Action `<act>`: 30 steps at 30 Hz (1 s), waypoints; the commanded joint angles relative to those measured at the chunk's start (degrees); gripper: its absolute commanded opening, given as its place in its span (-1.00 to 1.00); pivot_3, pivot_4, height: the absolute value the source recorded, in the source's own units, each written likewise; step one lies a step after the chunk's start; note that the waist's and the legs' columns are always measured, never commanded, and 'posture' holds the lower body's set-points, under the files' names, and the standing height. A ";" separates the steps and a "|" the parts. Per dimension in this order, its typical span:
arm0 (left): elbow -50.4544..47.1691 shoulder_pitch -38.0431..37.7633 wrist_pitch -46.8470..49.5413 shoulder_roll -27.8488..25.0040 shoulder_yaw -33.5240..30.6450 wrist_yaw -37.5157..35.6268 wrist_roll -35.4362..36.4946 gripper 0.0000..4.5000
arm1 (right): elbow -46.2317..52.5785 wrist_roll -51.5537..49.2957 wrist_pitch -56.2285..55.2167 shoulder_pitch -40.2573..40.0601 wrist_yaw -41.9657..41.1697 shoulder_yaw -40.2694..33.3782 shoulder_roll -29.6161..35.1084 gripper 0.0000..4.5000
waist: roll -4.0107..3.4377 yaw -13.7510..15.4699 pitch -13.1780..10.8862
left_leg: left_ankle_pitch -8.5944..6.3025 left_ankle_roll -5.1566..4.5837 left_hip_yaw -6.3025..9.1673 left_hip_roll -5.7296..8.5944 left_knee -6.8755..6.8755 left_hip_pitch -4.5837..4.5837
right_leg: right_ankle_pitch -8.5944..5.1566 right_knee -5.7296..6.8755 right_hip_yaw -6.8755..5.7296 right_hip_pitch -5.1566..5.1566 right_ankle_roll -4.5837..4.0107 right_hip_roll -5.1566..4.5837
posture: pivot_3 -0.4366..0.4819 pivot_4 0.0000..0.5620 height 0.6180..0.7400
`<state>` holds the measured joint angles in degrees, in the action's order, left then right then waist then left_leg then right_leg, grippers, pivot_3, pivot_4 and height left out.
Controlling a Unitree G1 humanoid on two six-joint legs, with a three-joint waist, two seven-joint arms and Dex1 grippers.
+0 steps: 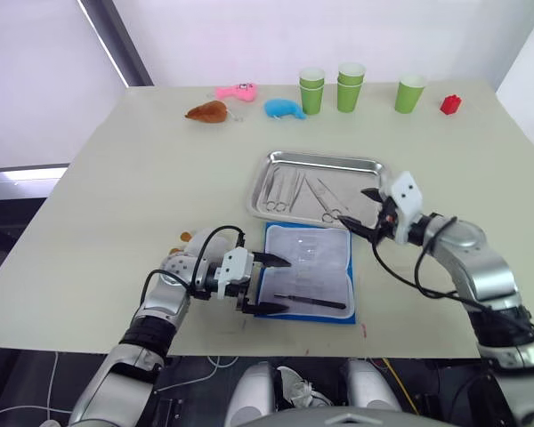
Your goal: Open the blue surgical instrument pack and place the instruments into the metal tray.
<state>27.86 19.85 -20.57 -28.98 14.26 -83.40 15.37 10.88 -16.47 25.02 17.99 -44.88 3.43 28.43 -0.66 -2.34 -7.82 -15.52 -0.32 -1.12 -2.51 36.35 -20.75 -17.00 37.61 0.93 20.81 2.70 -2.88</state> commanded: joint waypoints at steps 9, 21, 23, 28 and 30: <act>7.36 -3.93 2.21 -1.53 3.59 -0.71 -6.10 1.00 | 10.00 -19.11 -8.69 -14.49 -29.58 -13.63 16.42 0.97 | 0.20 0.05 -0.08 | -0.01 0.00 0.13 -0.02 -0.03 0.03 | -0.03 -0.07 0.12 -0.01 0.02 0.17 | -0.05 -0.47 0.99; 8.12 -3.76 1.71 -1.83 3.49 -1.21 -6.20 1.00 | 10.77 -28.03 -8.58 -18.66 -40.94 -23.20 24.56 0.97 | 0.29 0.05 -0.11 | -0.01 0.00 0.10 -0.04 -0.03 0.03 | -0.03 -0.09 0.16 -0.01 0.03 0.16 | -0.05 -0.47 0.99; 8.48 -3.61 1.52 -1.80 3.49 -1.27 -6.26 1.00 | 10.68 -28.15 -8.86 -18.90 -41.42 -23.68 25.25 0.97 | 0.29 0.07 -0.11 | -0.01 0.00 0.11 -0.04 -0.03 0.04 | -0.03 -0.09 0.16 -0.01 0.03 0.16 | -0.05 -0.47 0.99; 9.15 -3.25 1.13 -1.58 3.56 -1.38 -6.38 1.00 | 10.82 -26.37 -10.72 -18.62 -40.95 -22.67 24.53 0.97 | 0.29 0.08 -0.11 | -0.01 0.01 0.10 -0.06 -0.03 0.03 | -0.03 -0.09 0.16 -0.01 0.03 0.17 | -0.05 -0.47 0.99; 9.47 -3.11 0.86 -1.48 3.68 -1.59 -6.45 1.00 | 10.90 -25.33 -11.65 -18.12 -40.15 -21.38 23.70 0.97 | 0.29 0.07 -0.11 | -0.01 0.01 0.10 -0.07 -0.03 0.03 | -0.03 -0.08 0.16 -0.01 0.03 0.19 | -0.05 -0.47 0.99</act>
<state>29.03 20.29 -21.25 -29.30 14.16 -84.29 15.38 20.09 -42.19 14.75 -0.75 -85.56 -18.28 52.56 -0.37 -2.27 -7.93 -15.54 -0.31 -1.02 -2.60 36.31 -20.71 -17.03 37.53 1.09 20.79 2.73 -2.68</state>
